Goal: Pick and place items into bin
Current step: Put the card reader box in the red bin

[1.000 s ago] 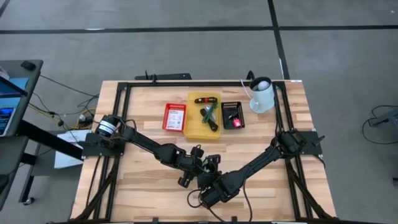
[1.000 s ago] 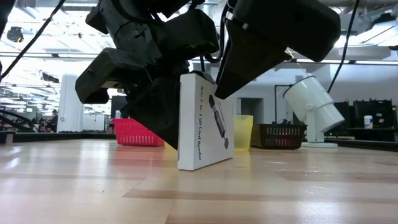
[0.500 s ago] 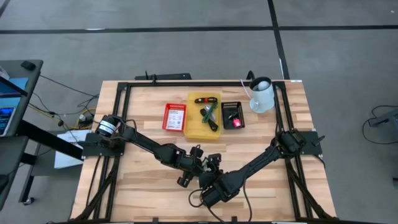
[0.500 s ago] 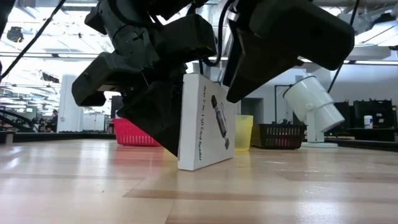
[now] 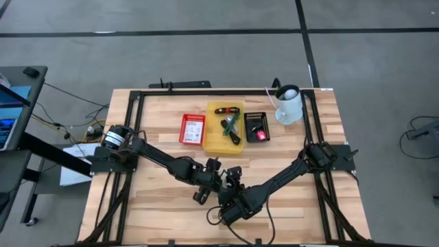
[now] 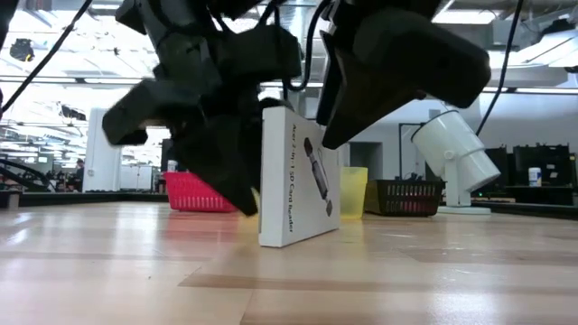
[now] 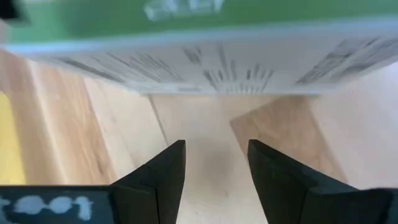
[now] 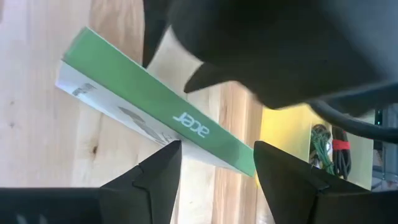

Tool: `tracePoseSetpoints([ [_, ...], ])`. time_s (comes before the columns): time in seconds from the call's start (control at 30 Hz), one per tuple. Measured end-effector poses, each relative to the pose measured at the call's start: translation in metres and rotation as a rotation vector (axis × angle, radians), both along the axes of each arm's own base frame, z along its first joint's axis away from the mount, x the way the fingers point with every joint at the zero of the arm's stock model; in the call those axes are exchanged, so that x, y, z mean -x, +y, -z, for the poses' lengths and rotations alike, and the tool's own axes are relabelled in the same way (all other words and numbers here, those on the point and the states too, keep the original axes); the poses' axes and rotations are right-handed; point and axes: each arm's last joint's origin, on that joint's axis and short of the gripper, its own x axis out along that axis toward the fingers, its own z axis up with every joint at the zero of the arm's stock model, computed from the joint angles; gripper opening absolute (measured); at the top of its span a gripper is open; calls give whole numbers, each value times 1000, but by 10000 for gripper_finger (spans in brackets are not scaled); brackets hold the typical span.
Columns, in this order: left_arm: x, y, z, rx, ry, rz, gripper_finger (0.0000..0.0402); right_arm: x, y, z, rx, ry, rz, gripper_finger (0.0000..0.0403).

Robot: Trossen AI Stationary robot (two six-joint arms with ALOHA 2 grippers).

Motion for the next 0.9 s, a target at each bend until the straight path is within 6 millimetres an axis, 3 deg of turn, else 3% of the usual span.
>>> tracePoseSetpoints([
  [0.23, 6, 2, -31, 12, -68, 0, 167, 0, 0, -1, 4, 4, -11, 201],
  [0.7, 37, 13, -66, -10, 27, -44, 167, 6, 8, -2, 26, 35, -63, 198],
  [0.9, 50, 17, -93, 12, -24, -44, 167, 21, 19, -31, 80, 48, -33, 201],
])
